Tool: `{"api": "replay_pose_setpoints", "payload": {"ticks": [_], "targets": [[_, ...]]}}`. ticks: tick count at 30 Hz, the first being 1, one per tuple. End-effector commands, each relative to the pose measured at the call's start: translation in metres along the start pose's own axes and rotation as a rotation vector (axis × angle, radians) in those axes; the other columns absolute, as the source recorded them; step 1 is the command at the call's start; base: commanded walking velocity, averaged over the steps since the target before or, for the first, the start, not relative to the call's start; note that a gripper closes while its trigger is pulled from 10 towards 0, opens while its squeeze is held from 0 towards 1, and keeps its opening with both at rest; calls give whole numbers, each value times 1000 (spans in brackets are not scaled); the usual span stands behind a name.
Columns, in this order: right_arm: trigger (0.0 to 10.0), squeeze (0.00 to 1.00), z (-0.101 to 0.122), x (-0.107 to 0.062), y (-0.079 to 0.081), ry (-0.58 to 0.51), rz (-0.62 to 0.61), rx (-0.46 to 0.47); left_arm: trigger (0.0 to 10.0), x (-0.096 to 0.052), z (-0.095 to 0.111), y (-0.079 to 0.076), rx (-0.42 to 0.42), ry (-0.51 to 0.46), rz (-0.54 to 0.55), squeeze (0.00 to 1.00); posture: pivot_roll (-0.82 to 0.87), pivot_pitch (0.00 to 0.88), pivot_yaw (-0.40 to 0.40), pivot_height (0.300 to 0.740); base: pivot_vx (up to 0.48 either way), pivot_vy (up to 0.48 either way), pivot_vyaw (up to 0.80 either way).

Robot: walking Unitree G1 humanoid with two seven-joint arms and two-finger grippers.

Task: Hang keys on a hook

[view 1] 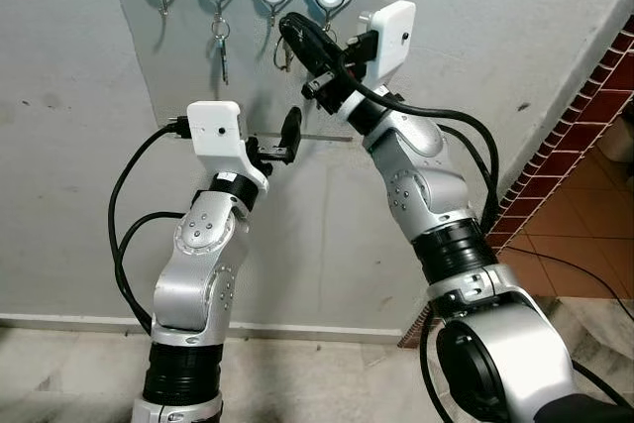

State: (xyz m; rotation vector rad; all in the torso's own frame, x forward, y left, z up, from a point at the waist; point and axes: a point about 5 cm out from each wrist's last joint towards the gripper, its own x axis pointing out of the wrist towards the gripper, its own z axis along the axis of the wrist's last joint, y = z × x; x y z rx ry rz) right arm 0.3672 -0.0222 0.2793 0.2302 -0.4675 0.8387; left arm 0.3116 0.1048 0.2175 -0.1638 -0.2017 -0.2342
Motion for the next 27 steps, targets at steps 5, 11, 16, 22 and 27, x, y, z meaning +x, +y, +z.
{"api": "replay_pose_setpoints", "payload": {"ticks": [5, 11, 16, 22, 27], "targets": [[10000, 0, 4, 13, -4, 18, -74, 10, 10000, 0, 8, -3, -5, -16, -1, 0, 43, 73, -85, 740, 0, 0, 0], [10000, 0, 5, 19, -3, 24, -127, 18, 10000, 0, 8, -3, -11, -13, 6, 0, 46, 79, -87, 740, 0, 0, 0], [10000, 0, 8, 23, 0, -8, -100, 49, 10000, -1, 8, -3, -16, -11, 9, 0, 46, 84, -88, 740, 0, 0, 0], [10000, 0, 13, 21, 5, -74, 0, 46, 10000, -1, 7, -2, -14, -8, 13, 0, 48, 85, -89, 740, 0, 0, 0], [10000, 0, 15, 20, 6, -94, 35, 51, 10000, -1, 7, -2, -16, -7, 15, 0, 46, 85, -88, 740, 0, 0, 0]]}}
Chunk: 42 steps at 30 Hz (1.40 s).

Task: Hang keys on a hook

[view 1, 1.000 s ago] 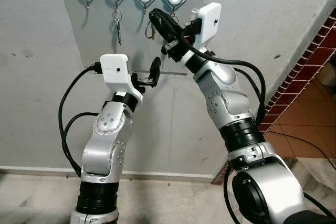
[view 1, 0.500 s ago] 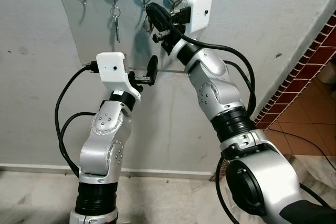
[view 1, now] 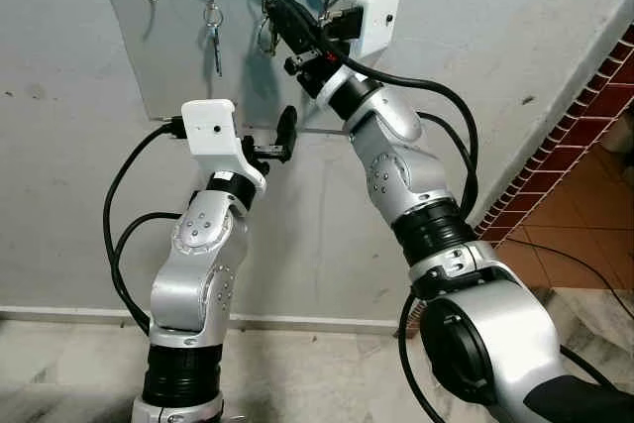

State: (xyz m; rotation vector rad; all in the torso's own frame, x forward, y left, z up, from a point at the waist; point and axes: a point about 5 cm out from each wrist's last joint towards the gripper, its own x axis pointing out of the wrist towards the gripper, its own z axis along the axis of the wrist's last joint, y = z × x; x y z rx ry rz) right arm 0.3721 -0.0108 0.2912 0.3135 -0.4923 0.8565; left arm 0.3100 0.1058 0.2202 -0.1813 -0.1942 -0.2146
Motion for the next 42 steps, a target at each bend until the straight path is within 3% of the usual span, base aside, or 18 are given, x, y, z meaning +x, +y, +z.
{"api": "replay_pose_setpoints", "payload": {"ticks": [1, 8, 10, 15, 32, 42], "targets": [[10000, 0, 10, 5, 2, -40, 31, -14, 10000, 0, 4, -3, -1, -10, -6, 0, 46, 86, -87, 740, 0, 0, 0], [10000, 0, 9, 4, 3, -39, 63, -16, 10000, 0, 4, -3, -8, -9, -6, 0, 45, 87, -88, 740, 0, 0, 0], [10000, 0, 0, 0, 3, 23, 100, -64, 10000, 0, 4, -3, -9, -7, -4, 0, 45, 87, -88, 740, 0, 0, 0], [10000, 0, -5, -4, 2, 40, 106, -54, 10000, 0, 3, -3, -12, -5, -3, 0, 44, 87, -87, 740, 0, 0, 0], [10000, 0, 14, 6, 0, -78, 57, -15, 10000, 1, 4, -3, -18, -6, -1, 0, 47, 82, -88, 740, 0, 0, 0], [10000, 0, 17, 11, 2, -84, 44, 1, 10000, 0, 4, -3, -21, -7, 0, 0, 46, 83, -89, 740, 0, 0, 0]]}}
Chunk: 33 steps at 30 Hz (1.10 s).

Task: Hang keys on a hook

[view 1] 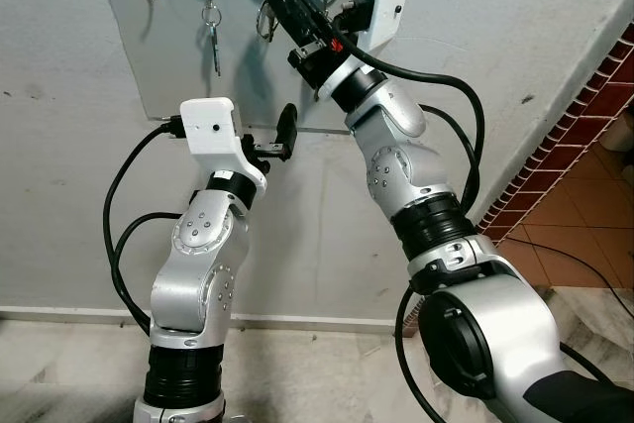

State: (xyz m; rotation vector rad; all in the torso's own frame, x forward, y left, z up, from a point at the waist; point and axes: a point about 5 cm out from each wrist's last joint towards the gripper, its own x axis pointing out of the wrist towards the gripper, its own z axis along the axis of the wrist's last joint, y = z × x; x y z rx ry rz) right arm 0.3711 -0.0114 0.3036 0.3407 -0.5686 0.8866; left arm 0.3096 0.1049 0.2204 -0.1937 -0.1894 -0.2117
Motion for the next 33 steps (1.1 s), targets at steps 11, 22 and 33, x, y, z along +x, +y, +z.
{"api": "replay_pose_setpoints", "payload": {"ticks": [11, 22, 33], "targets": [[10000, 0, -1, 13, 1, 74, -90, 47, 10000, 0, 5, -1, -11, -13, 8, 0, 54, 87, -94, 740, 0, 0, 0], [10000, 0, -5, 19, 4, 123, -182, 111, 10000, -2, 6, 0, -15, -10, 19, 0, 56, 93, -98, 740, 0, 0, 0], [10000, 0, -20, 5, -8, 238, -292, 146, 10000, -2, 6, 0, -21, -10, 23, 0, 54, 93, -100, 740, 0, 0, 0]]}}
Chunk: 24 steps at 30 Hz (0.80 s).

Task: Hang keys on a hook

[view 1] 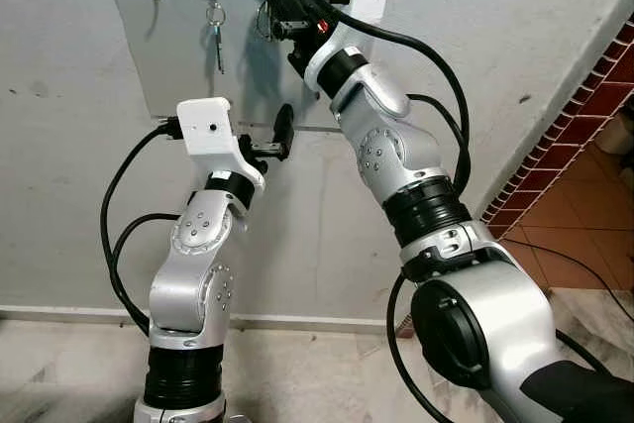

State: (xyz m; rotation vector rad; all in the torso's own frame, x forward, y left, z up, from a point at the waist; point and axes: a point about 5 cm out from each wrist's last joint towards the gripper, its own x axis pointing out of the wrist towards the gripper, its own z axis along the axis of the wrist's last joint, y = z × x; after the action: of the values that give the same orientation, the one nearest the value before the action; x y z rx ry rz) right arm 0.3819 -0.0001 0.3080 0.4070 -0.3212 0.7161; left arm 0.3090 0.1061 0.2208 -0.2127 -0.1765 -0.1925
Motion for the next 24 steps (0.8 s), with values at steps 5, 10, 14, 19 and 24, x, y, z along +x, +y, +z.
{"api": "replay_pose_setpoints", "payload": {"ticks": [5, 10, 14, 19, 24], "targets": [[10000, 0, -20, -14, -7, 69, 54, 11, 10000, -2, 5, -2, -9, -16, -1, 0, 49, 92, -101, 740, 0, 0, 0], [10000, 0, -21, -17, -4, 66, 124, 35, 10000, -1, 4, -4, -14, -14, -4, 0, 48, 89, -105, 740, 0, 0, 0], [10000, 0, -20, -17, -1, 62, 138, 35, 10000, -2, 4, -5, -16, -14, -3, 0, 51, 85, -106, 740, 0, 0, 0], [10000, 1000, -20, -18, 0, 57, 156, 65, 10000, -3, 4, -5, -16, -14, 1, 0, 55, 84, -110, 740, 0, 0, 0], [10000, 1000, -21, -20, -2, 47, 155, 77, 10000, -3, 3, -4, -15, -12, 5, 0, 56, 83, -110, 740, 0, 0, 0]]}}
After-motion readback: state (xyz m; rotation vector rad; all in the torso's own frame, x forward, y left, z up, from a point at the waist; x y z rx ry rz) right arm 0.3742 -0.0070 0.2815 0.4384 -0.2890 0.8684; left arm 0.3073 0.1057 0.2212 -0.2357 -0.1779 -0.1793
